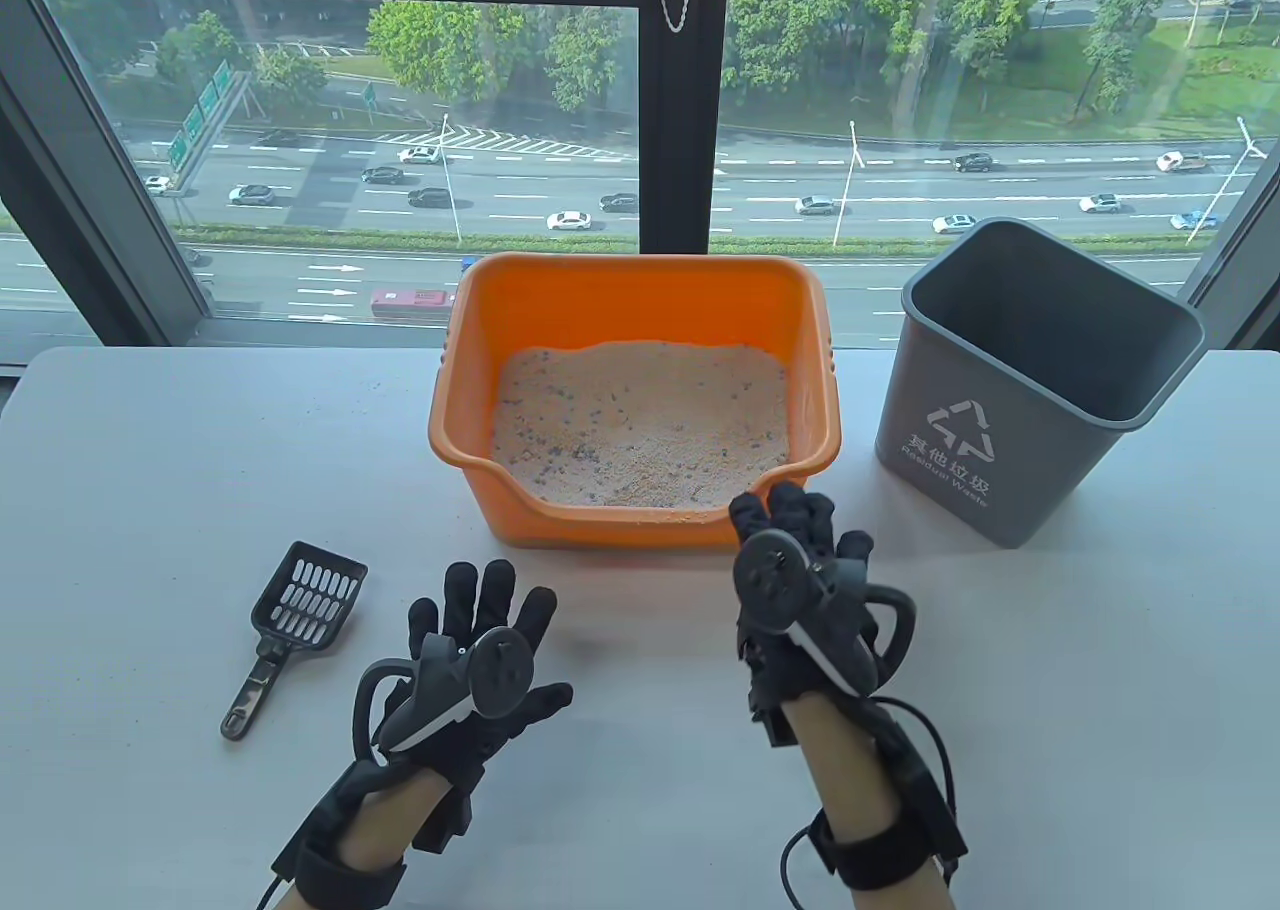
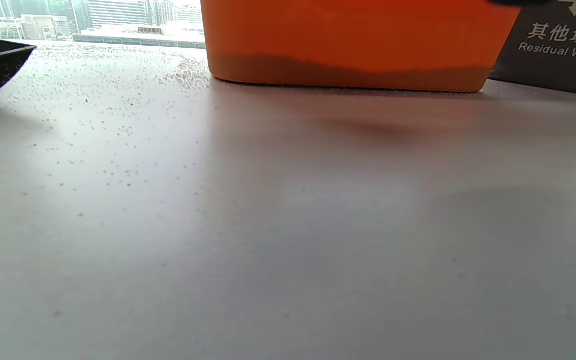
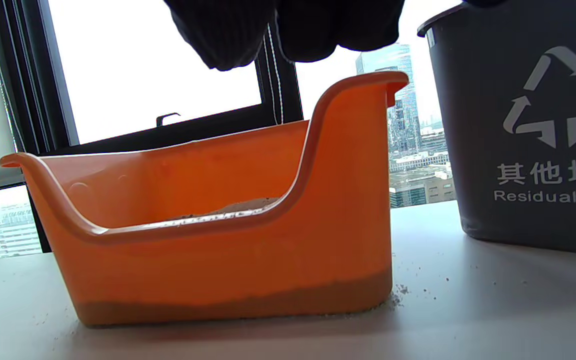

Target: Scoop cat litter

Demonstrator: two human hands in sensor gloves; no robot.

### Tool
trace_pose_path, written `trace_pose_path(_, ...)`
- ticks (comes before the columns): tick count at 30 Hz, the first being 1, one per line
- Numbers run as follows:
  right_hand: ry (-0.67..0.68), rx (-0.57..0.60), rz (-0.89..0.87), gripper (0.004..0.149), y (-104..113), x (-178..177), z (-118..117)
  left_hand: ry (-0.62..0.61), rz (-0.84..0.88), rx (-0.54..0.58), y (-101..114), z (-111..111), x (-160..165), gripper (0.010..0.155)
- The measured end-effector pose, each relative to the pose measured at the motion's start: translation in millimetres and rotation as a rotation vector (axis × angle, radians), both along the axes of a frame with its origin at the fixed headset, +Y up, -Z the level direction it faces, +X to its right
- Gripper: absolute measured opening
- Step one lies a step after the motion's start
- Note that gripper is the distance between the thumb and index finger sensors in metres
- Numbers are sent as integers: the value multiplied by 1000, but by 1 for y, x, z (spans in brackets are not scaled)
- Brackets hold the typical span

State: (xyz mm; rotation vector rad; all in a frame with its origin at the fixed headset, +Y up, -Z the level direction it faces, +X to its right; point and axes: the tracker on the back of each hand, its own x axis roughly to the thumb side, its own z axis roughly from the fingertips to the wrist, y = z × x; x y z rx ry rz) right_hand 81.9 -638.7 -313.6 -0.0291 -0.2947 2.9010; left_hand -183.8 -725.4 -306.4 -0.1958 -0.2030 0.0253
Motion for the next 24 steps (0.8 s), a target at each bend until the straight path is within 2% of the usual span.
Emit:
trace_pose_path(5, 62, -96, -6, 61, -49, -24, 16, -15, -4, -19, -2, 2, 5, 87)
trace_pose_path(11, 84, -274, 13, 85, -87, -28, 18, -21, -8, -21, -2, 5, 8, 87)
trace_pose_path(13, 77, -317, -3, 86, -94, -27, 21, -21, -11, -16, -1, 6, 9, 87)
trace_pose_path(16, 68, -311, -1, 86, -99, -25, 25, -26, -11, -9, 1, 8, 11, 87)
trace_pose_path(24, 68, -329, 3, 86, -100, -26, 26, -37, -22, 0, 2, 11, 15, 87)
